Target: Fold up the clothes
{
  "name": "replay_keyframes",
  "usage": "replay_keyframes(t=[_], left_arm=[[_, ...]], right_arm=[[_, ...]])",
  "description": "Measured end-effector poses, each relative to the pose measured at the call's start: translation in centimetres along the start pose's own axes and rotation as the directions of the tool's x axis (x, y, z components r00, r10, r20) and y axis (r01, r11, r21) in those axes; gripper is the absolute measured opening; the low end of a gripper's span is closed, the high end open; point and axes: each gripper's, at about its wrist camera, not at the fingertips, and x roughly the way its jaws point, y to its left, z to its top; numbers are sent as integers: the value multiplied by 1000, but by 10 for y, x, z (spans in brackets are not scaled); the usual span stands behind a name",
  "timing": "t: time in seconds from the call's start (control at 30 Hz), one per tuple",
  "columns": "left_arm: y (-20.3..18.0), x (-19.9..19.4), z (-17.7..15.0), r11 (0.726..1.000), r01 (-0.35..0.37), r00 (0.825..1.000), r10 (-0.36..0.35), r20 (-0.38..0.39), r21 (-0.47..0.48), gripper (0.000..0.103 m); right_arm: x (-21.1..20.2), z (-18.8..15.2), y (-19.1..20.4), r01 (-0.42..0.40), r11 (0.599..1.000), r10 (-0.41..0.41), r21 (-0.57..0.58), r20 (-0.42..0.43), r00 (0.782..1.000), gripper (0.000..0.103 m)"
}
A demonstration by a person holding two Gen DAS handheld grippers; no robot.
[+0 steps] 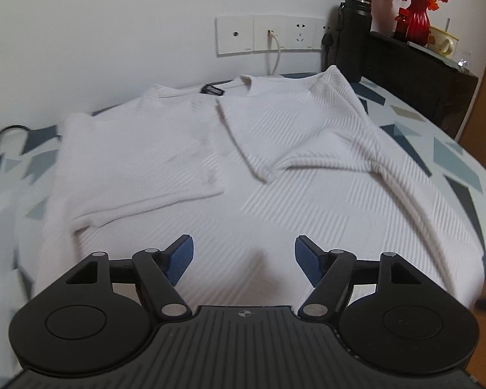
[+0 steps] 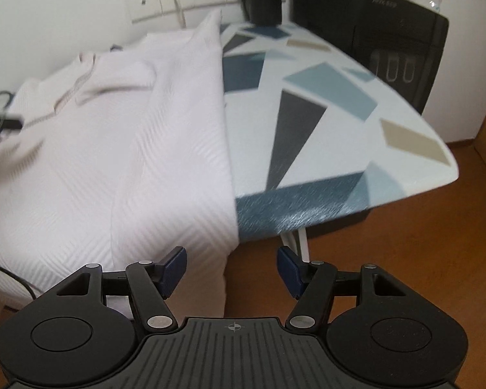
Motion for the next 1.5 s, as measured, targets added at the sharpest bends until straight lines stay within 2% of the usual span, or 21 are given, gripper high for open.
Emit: replay_keyframes(t=[0.2,0.33,0.5,0.67,0.77,0.9,1.03,1.17,1.2,1.33,1.4,1.5], left_arm=[[-10,54,27,996,51,999,-50,-9,75,71],[-23,82,39,979,52,998,-55,7,195,71],[-25,112,47,954,-32,999,22,37,299,72],[-17,110,54,926,-152,986,119,114,344,74],[-9,105,53,919,-210,977,183,111,333,74],[6,98,44,932,-264,965,254,71,250,74],[11,78,47,966,-203,975,184,124,163,76],[-6,74,61,972,-172,973,142,184,161,86],[-9,80,64,974,-165,975,138,171,154,87],[-7,109,63,982,-158,987,157,23,107,88],[-7,111,53,983,-154,988,155,-3,100,88],[-11,107,43,981,-153,988,153,8,120,89]], right_arm=[[1,6,9,43,999,-42,28,-33,999,59],[-3,13,14,72,996,-70,60,-37,997,59],[-7,17,13,91,991,-89,94,-27,996,62],[-4,15,6,86,982,-83,167,-24,996,63],[-3,14,3,80,981,-77,178,-20,997,64],[-3,15,-1,70,981,-68,178,-16,998,64],[-5,19,-3,63,986,-62,156,-12,998,64],[-6,22,-1,52,990,-52,129,-4,999,64],[-7,23,0,50,991,-50,122,-2,999,64],[-9,22,2,43,993,-43,113,2,999,65],[-10,20,1,41,992,-42,117,4,999,65],[-6,18,-2,43,990,-42,134,-11,999,65]])
